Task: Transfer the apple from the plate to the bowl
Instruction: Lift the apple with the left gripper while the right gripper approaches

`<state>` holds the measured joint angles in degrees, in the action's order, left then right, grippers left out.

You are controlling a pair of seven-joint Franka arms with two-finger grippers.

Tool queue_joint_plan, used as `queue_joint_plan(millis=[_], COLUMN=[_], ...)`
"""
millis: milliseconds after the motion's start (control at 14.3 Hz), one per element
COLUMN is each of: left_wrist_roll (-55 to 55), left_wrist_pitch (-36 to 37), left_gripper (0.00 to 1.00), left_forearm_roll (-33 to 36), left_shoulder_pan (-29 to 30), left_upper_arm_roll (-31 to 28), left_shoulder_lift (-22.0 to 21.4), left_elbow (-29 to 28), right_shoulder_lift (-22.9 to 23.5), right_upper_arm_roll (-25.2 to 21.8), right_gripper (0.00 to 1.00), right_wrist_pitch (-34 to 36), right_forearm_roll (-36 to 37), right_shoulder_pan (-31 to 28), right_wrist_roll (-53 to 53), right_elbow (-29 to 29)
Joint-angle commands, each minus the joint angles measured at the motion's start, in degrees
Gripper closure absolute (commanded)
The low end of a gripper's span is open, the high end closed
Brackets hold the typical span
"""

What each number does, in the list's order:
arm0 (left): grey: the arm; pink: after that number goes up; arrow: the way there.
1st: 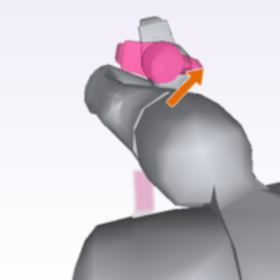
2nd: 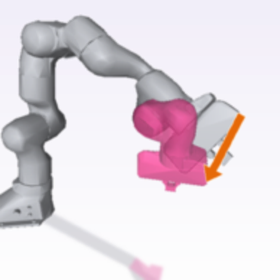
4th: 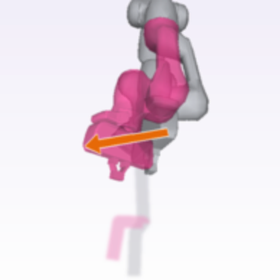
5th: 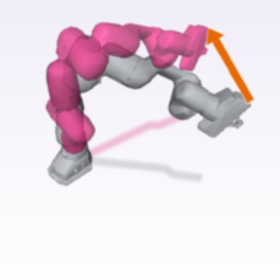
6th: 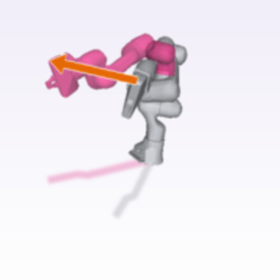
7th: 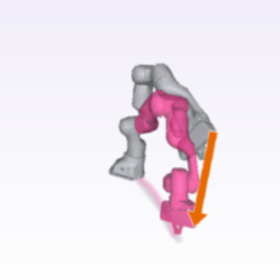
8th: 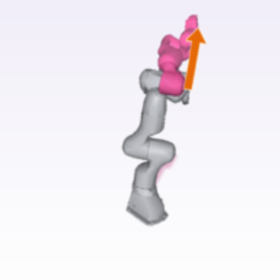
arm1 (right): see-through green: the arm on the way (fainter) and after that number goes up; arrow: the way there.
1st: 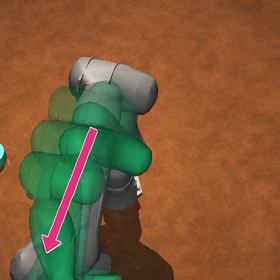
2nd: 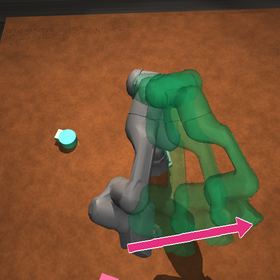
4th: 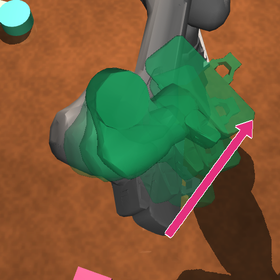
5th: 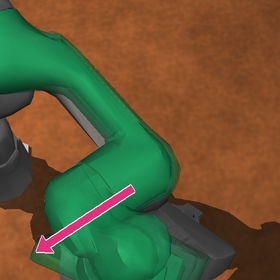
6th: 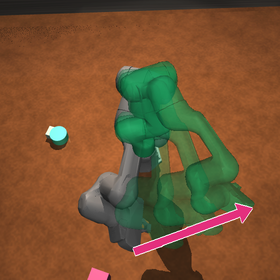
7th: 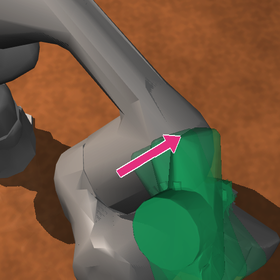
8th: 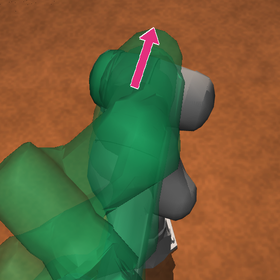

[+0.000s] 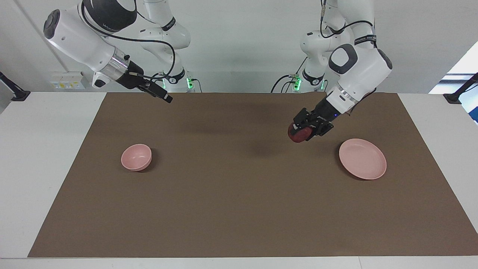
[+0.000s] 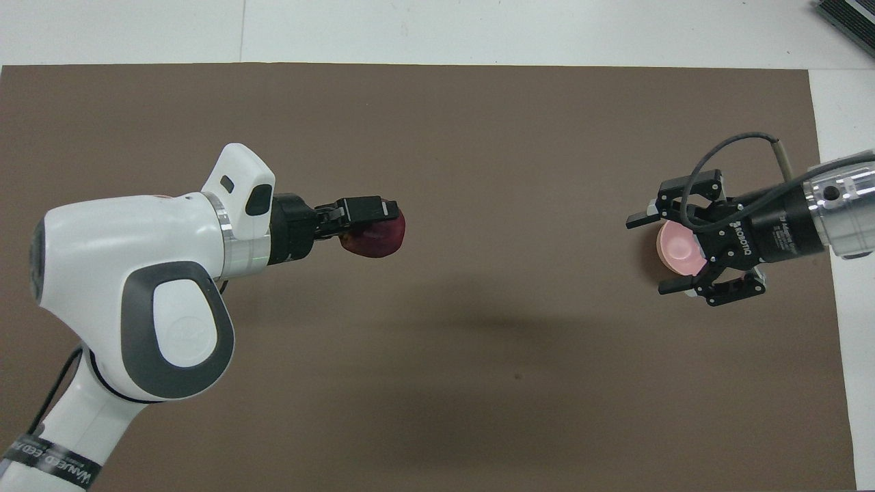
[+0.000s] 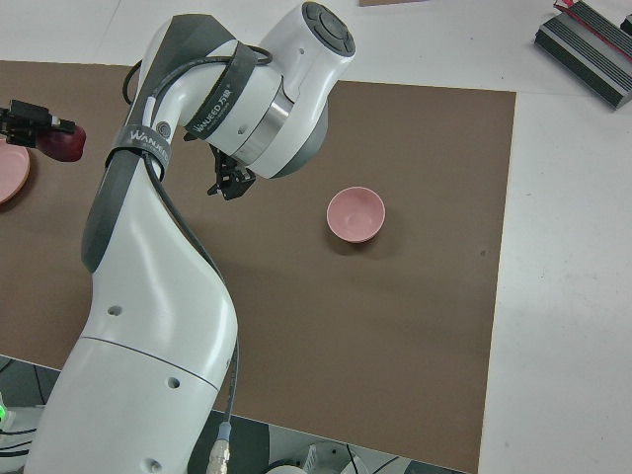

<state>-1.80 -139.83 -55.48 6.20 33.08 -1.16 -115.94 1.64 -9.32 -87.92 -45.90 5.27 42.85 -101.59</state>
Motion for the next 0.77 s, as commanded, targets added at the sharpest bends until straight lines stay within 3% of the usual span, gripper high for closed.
queue_joint_plan(millis=[0,421,701], left_wrist_roll=[1.45,1.45,1.36], left_wrist_pitch=[-9.81,-27.83,-34.35], left_gripper=[1.00,1.00,1.00], left_forearm_roll=[-6.64,-16.32,-19.49], left_shoulder_pan=[-0.04,-0.13,-0.13], left_upper_arm_roll=[5.22,15.86,19.47], left_shoulder_lift=[-0.68,0.19,0.55], left_elbow=[-0.43,0.44,2.29], right_shoulder_lift=[5.38,8.47,11.81], right_upper_arm_roll=[0.45,0.71,1.24], right_gripper=[0.00,0.00,0.00], right_wrist_pitch=[0.90,-0.15,-2.78], right_forearm_roll=[-5.94,-13.34,-13.96], right_shoulder_pan=[-0.88,1.14,5.52], right_wrist_roll=[5.21,13.21,18.40], right_elbow=[3.76,5.88,11.59])
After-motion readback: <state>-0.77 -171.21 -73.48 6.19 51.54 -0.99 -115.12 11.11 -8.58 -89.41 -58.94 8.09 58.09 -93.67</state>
